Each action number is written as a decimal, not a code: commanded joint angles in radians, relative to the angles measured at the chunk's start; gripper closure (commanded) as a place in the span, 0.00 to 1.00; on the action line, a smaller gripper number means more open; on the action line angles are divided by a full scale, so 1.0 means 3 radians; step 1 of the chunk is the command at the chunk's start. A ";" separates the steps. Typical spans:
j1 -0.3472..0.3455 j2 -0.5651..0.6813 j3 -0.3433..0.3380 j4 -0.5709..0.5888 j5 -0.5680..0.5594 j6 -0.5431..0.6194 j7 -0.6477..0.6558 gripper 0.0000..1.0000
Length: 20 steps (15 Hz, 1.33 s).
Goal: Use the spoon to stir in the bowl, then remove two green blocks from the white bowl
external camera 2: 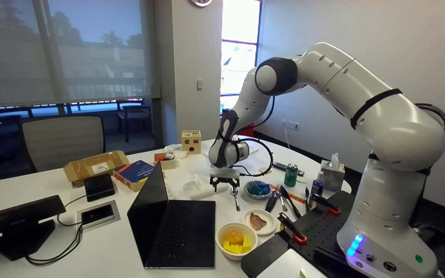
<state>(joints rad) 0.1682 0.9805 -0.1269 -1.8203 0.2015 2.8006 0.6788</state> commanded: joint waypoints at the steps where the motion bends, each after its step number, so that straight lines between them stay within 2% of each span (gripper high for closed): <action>1: -0.0042 -0.0073 0.0085 -0.0033 0.0166 0.0076 0.0005 0.00; 6: 0.0062 -0.0057 -0.0021 -0.0106 0.0238 0.0026 0.0148 0.00; 11: -0.0109 -0.0079 0.0028 -0.0373 0.0299 0.0194 0.0042 0.00; 15: -0.0231 -0.0037 0.0096 -0.0371 0.0296 0.0174 -0.0054 0.00; 16: -0.0238 -0.0031 0.0098 -0.0361 0.0298 0.0166 -0.0046 0.20; 20: -0.0264 -0.0038 0.0137 -0.0340 0.0301 0.0196 -0.0054 0.51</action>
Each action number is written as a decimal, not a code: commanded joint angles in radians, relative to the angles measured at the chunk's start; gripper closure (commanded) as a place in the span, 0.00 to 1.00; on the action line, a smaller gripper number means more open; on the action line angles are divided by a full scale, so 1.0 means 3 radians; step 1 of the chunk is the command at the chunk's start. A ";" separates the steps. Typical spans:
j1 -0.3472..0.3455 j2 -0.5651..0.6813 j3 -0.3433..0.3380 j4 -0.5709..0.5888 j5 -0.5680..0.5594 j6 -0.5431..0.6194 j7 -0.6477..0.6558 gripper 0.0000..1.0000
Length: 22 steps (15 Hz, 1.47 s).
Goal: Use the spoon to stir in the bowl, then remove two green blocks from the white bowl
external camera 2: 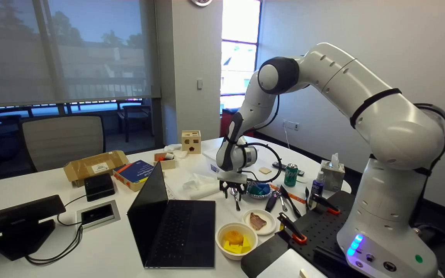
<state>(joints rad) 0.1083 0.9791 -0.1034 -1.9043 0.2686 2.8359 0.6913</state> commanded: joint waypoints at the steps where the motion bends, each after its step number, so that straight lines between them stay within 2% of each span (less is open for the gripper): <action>1: -0.0067 -0.0037 0.0059 -0.0058 0.0075 0.0073 -0.0100 0.57; 5: -0.0086 -0.0071 0.0079 -0.0073 0.0086 0.0092 -0.0095 0.88; 7: -0.0101 -0.0107 0.0104 -0.0121 0.0104 0.0173 -0.0105 1.00; 11: -0.0224 -0.0198 0.0209 -0.0244 0.0176 0.0373 -0.0206 0.98; 13: -0.0401 -0.0252 0.0360 -0.0345 0.0265 0.0600 -0.0367 0.98; 15: -0.0650 -0.0343 0.0571 -0.0482 0.0368 0.0862 -0.0596 0.98; 17: -0.1011 -0.0421 0.0891 -0.0598 0.0453 0.1115 -0.0864 0.98; 19: -0.1451 -0.0471 0.1268 -0.0680 0.0451 0.1277 -0.1068 0.98; 22: -0.2248 -0.0344 0.1966 -0.0661 0.0337 0.1436 -0.1293 0.98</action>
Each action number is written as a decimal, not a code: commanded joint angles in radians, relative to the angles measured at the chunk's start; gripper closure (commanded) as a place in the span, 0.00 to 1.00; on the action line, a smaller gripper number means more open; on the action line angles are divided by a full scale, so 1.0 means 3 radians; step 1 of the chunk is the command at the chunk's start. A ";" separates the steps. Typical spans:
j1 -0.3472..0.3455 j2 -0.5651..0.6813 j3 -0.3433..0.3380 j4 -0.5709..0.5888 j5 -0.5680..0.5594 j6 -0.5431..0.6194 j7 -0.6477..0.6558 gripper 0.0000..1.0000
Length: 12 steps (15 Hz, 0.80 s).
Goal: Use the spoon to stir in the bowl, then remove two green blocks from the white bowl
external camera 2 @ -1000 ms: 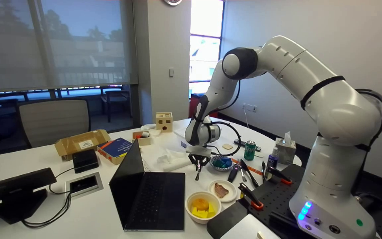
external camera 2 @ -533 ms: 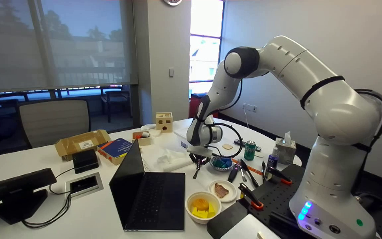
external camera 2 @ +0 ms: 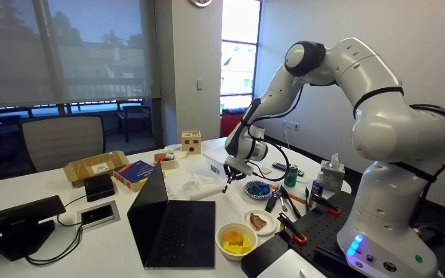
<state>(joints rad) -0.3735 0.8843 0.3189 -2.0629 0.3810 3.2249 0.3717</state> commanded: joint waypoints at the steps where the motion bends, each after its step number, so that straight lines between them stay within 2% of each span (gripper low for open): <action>1: -0.0901 0.0033 0.0761 -0.0141 -0.0076 0.0139 -0.0293 0.98; 4: -0.1677 0.0304 0.1328 -0.0189 -0.0199 0.0061 -0.0505 0.98; 6: -0.2020 0.0470 0.1519 -0.0257 -0.0288 0.0007 -0.0596 0.98; 9: -0.2382 0.0614 0.1622 -0.0406 -0.0416 -0.0287 -0.0711 0.98; 12: -0.2602 0.0627 0.1654 -0.0564 -0.0411 -0.0586 -0.0833 0.98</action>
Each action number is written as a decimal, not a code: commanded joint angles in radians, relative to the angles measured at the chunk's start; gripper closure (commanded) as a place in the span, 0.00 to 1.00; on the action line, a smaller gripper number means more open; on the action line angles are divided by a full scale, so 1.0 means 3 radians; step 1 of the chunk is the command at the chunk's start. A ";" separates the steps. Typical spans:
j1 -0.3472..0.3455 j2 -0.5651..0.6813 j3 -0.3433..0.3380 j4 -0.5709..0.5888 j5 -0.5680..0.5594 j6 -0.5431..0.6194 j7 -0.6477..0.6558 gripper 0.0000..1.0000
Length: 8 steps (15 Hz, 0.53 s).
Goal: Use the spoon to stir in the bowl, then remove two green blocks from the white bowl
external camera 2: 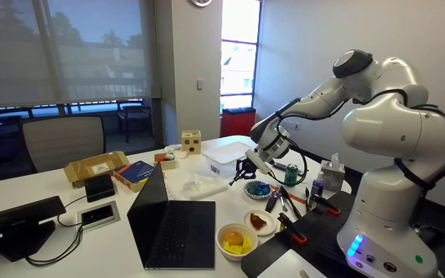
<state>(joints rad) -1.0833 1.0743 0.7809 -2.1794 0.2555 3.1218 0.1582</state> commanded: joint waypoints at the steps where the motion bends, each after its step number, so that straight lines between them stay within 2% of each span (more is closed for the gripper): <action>1: -0.0274 -0.0046 0.0112 -0.0235 0.0046 -0.0302 -0.0135 0.98; 6: -0.0446 -0.0133 0.0135 -0.0439 0.0153 -0.0535 -0.0134 0.98; 8: -0.0425 -0.0105 0.0079 -0.0406 0.0187 -0.0555 -0.0120 0.98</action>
<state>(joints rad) -1.1930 1.0741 0.8030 -2.2784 0.2717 2.9931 0.1358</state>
